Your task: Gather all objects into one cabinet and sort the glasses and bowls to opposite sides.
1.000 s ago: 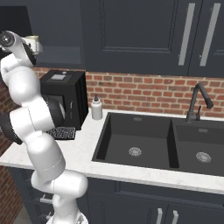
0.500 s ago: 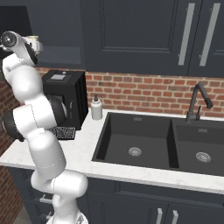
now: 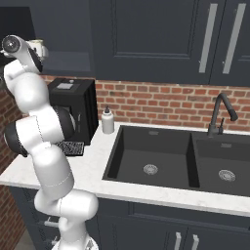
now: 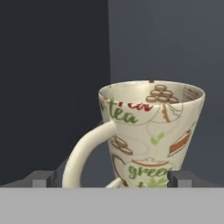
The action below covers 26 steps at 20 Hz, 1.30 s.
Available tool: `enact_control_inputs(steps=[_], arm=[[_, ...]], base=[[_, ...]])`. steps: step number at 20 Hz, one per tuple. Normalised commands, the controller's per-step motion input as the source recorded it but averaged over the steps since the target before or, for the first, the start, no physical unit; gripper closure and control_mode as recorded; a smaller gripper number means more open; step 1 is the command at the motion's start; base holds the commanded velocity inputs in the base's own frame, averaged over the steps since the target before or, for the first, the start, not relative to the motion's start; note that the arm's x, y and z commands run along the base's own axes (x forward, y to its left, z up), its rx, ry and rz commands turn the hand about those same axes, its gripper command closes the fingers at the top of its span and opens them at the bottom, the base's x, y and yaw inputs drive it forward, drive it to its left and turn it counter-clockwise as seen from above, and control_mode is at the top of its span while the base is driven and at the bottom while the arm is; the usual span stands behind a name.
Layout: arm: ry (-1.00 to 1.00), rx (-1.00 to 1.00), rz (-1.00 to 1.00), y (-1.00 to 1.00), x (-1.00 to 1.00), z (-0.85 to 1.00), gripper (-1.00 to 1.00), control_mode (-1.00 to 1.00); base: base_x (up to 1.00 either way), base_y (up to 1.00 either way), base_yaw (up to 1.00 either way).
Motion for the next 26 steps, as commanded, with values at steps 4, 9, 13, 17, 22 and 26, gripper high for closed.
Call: enact_control_inputs(steps=[4,9,13,17,22,26], arm=[[0.0,0.0,-0.02,0.0,0.01,-0.11,-1.0,-1.0],[0.0,0.0,-0.07,0.0,0.0,-0.12,-1.0,-1.0],[0.0,0.0,-0.11,-0.05,0.0,-0.04,-1.0,-1.0],[0.0,0.0,-0.11,-0.01,0.0,0.0,-1.0,-1.0],[0.0,0.0,-0.08,0.0,0.0,0.0,-1.0,-1.0],[0.0,0.0,-0.06,0.0,0.0,0.0,-1.0,-1.0]], base=[[0.0,0.0,0.0],[0.0,0.0,0.0],[0.0,0.0,0.0],[0.0,0.0,0.0],[0.0,0.0,0.0],[0.0,0.0,0.0]])
